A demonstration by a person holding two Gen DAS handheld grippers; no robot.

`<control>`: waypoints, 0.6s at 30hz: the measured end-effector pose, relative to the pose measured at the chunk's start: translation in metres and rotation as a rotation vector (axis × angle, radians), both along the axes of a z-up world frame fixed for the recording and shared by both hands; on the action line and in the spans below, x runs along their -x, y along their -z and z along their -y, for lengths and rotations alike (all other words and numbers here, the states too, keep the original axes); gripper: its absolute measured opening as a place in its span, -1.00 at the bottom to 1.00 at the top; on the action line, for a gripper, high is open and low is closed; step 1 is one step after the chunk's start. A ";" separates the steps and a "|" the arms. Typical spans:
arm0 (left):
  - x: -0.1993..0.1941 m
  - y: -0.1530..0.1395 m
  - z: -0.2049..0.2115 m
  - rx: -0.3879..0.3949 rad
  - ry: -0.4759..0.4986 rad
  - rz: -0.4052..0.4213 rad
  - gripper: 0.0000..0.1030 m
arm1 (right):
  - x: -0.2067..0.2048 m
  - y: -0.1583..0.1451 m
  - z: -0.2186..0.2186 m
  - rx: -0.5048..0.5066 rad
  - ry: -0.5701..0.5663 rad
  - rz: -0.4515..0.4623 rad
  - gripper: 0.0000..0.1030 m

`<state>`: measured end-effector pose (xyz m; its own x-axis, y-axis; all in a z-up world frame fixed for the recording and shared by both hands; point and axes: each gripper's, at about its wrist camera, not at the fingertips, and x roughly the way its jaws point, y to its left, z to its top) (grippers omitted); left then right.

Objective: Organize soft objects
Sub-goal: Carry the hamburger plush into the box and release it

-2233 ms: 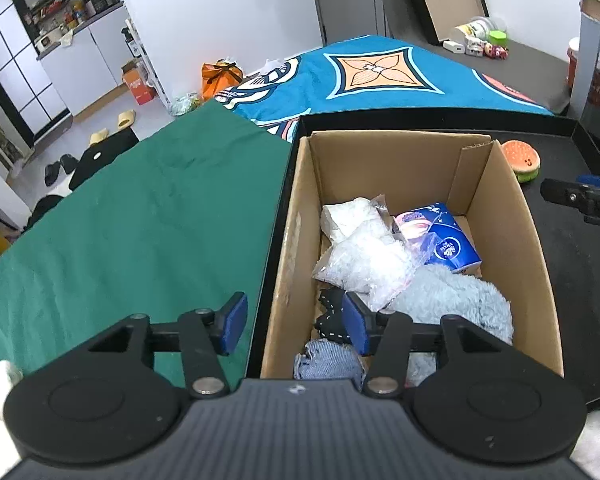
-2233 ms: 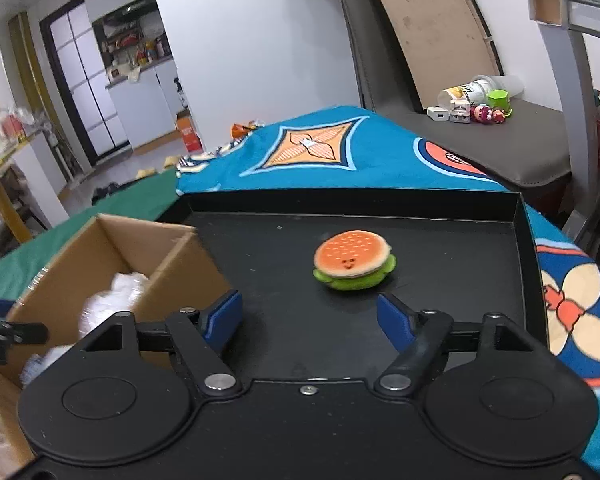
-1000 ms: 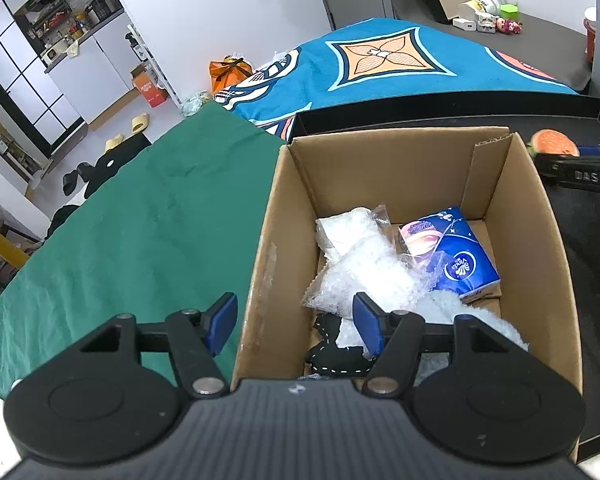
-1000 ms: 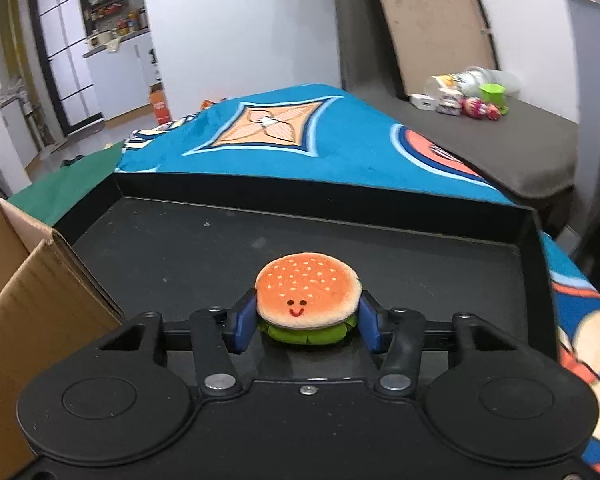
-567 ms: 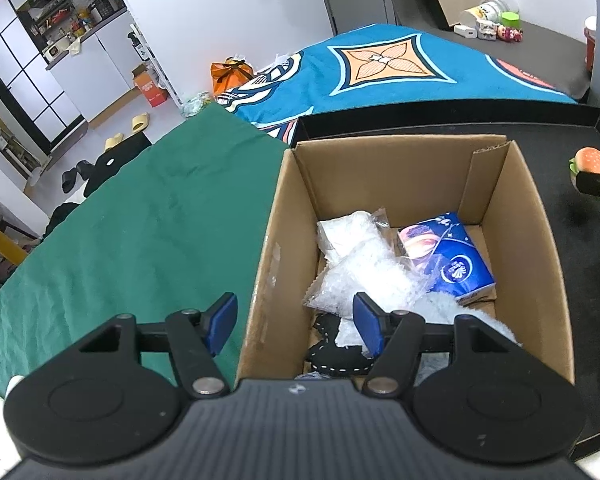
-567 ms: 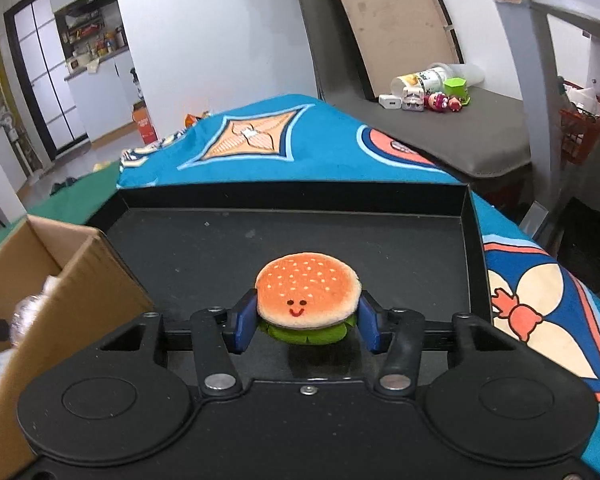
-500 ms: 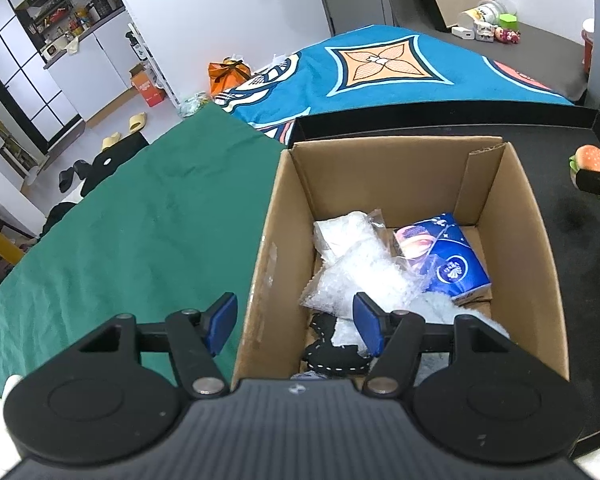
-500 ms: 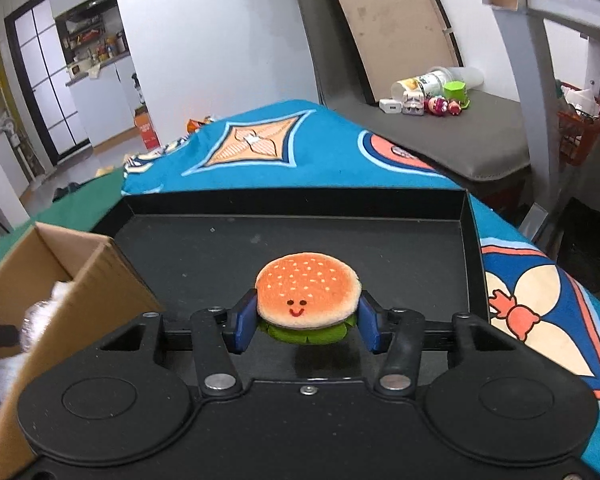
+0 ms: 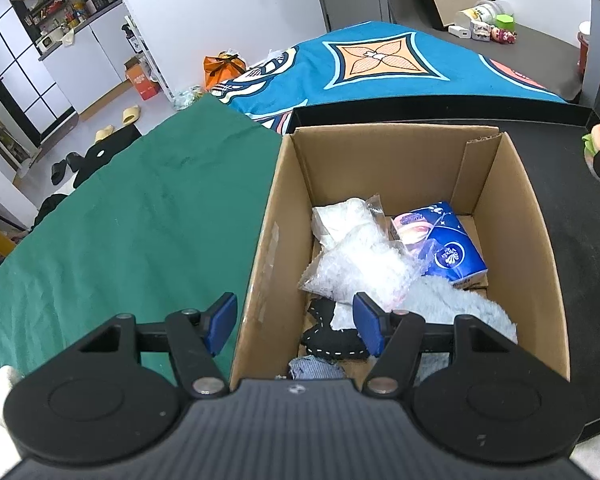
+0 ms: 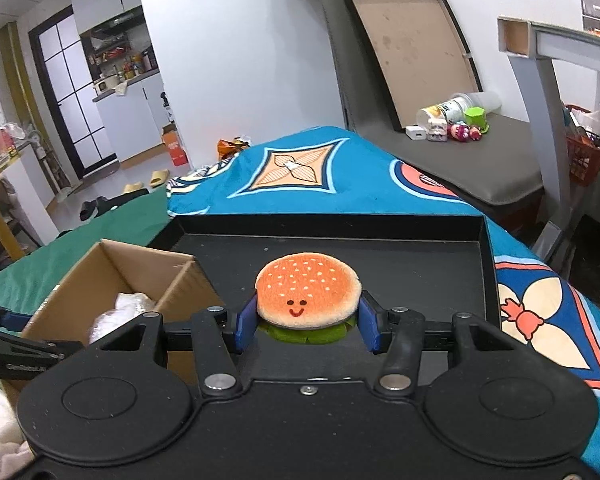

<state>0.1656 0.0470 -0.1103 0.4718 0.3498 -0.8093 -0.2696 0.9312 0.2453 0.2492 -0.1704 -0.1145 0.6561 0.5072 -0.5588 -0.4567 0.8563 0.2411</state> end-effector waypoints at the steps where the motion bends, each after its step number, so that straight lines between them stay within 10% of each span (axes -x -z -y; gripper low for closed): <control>1: 0.001 0.000 0.000 0.004 0.004 0.004 0.21 | 0.001 -0.002 -0.001 -0.003 -0.004 0.000 -0.03; 18: 0.016 -0.008 -0.020 0.082 0.009 0.060 0.06 | 0.023 -0.035 -0.035 -0.020 -0.107 0.046 -0.02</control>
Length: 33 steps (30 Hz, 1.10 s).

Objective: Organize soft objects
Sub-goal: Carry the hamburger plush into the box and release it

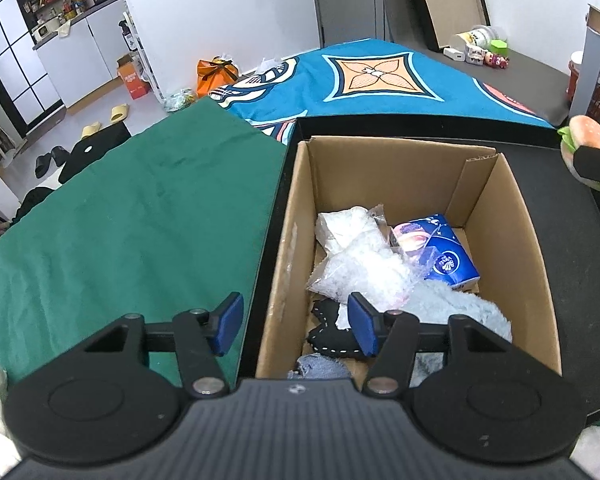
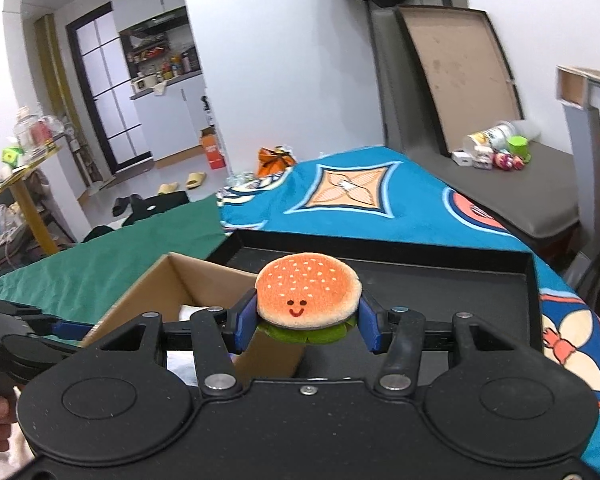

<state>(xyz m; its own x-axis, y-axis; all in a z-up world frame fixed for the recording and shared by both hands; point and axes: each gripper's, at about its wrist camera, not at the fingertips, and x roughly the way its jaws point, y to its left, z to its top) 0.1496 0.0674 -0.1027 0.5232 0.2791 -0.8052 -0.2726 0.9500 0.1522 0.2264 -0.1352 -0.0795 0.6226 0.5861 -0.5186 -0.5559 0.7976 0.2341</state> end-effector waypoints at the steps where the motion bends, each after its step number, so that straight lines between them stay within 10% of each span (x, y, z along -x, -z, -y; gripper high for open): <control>1: 0.001 0.000 -0.001 0.003 0.001 0.000 0.01 | 0.001 -0.002 -0.002 0.000 -0.007 0.003 -0.02; 17: 0.014 0.005 -0.023 0.103 -0.012 0.003 -0.78 | 0.018 -0.011 -0.042 0.038 -0.098 0.026 -0.01; 33: 0.017 0.001 -0.021 0.117 -0.017 0.005 -0.82 | 0.021 -0.009 -0.041 0.036 -0.079 0.003 0.23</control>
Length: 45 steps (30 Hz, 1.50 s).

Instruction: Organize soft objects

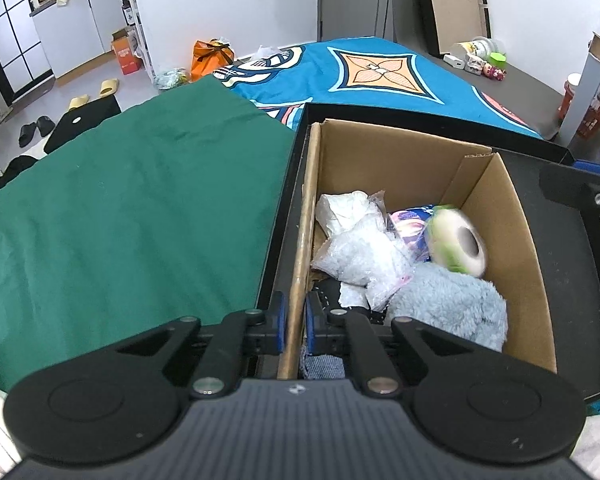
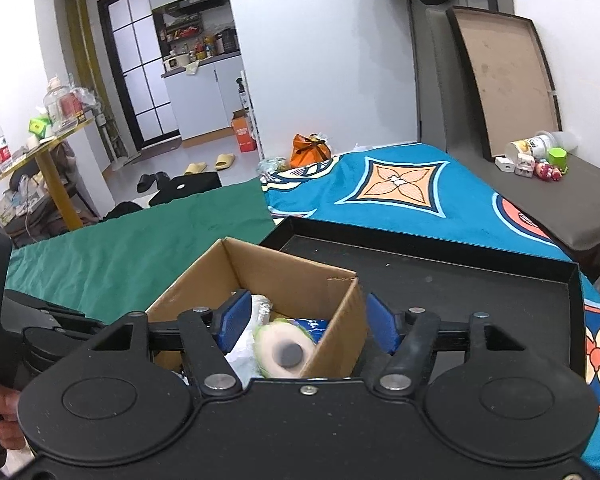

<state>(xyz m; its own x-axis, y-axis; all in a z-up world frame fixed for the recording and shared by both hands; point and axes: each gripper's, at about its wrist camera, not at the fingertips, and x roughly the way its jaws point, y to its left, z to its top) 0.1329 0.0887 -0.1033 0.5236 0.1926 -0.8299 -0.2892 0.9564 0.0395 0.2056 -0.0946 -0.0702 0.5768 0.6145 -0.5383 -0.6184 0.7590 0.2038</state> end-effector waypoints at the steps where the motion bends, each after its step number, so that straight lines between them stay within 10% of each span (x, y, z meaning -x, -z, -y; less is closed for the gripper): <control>1: 0.000 -0.001 0.001 -0.002 -0.001 0.000 -0.82 | 0.000 0.000 0.002 -0.003 0.005 0.000 0.23; 20: 0.006 -0.021 0.014 -0.045 -0.016 -0.017 -0.65 | 0.002 0.014 0.048 -0.065 0.065 -0.071 0.23; 33: 0.022 -0.054 0.027 -0.033 -0.041 0.037 0.02 | 0.013 -0.005 0.078 -0.079 0.083 -0.072 0.34; 45: 0.050 -0.091 0.046 0.024 -0.010 0.113 0.54 | 0.039 -0.030 0.110 -0.115 0.130 -0.074 0.92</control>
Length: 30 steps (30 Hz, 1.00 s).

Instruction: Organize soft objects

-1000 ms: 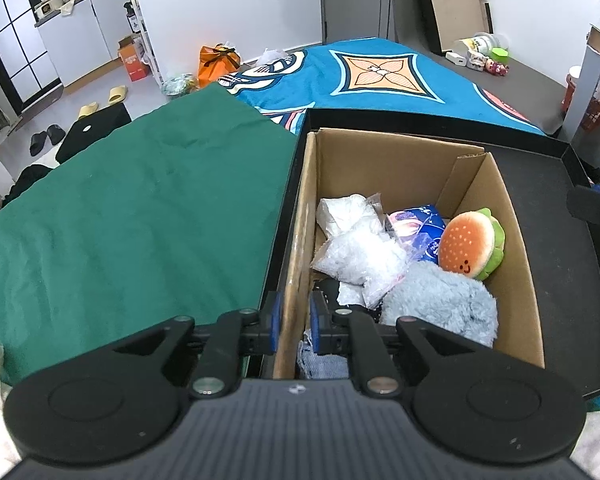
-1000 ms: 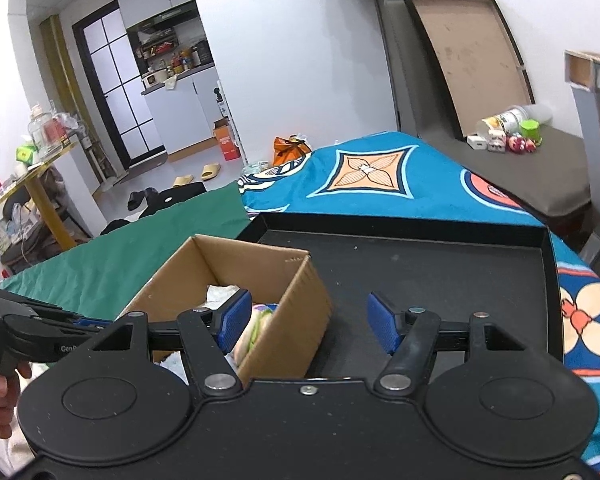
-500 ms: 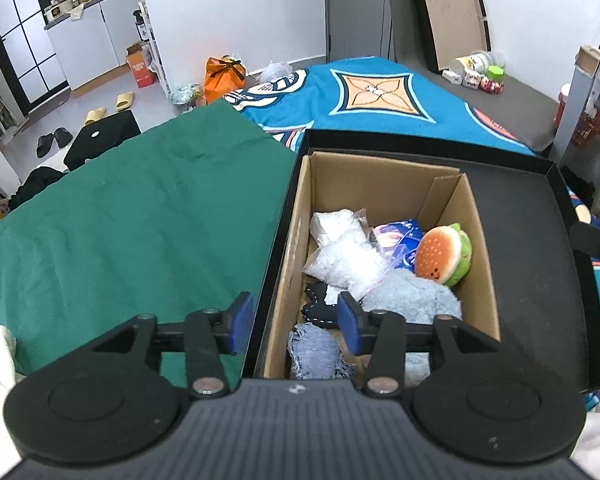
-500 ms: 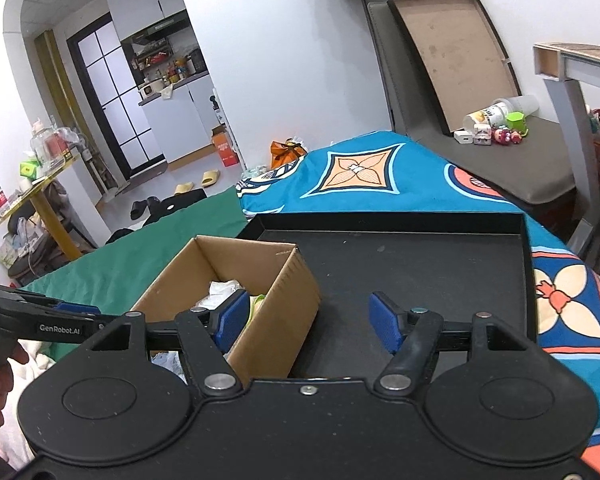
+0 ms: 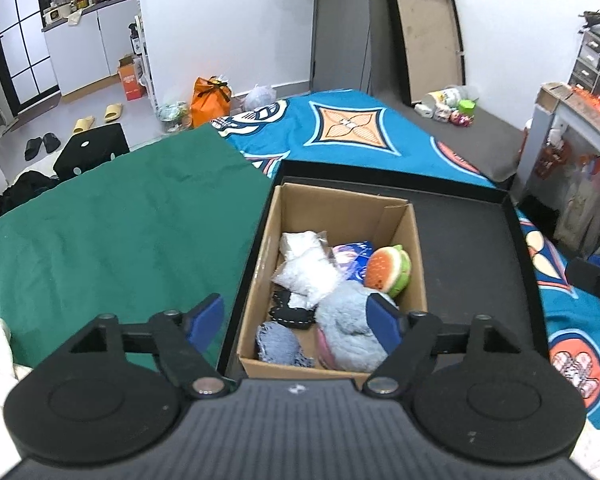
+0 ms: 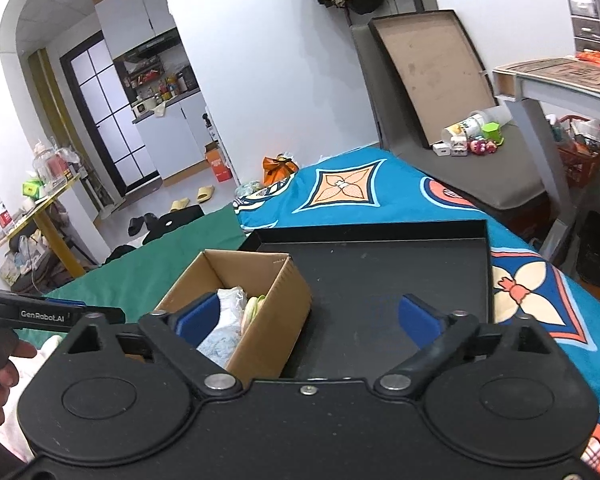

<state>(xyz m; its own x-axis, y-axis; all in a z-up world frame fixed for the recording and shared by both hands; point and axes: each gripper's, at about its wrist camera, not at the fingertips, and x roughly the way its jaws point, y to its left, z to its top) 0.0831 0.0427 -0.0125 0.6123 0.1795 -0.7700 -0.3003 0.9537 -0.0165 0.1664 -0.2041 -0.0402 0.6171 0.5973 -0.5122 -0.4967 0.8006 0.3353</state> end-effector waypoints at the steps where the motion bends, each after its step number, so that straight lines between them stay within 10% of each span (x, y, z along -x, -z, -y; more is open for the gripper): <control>1: 0.003 -0.002 0.001 0.004 0.002 0.005 0.57 | 0.002 -0.002 0.002 -0.004 0.005 -0.003 0.96; 30: 0.092 -0.057 0.046 0.075 0.113 0.111 0.99 | 0.071 -0.046 0.053 -0.057 0.041 -0.022 1.00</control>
<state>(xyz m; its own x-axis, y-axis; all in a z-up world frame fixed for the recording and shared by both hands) -0.0091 -0.0037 0.0446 0.7076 0.0495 -0.7049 -0.1835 0.9762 -0.1157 0.0959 -0.2568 0.0054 0.6308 0.6003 -0.4917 -0.4555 0.7995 0.3917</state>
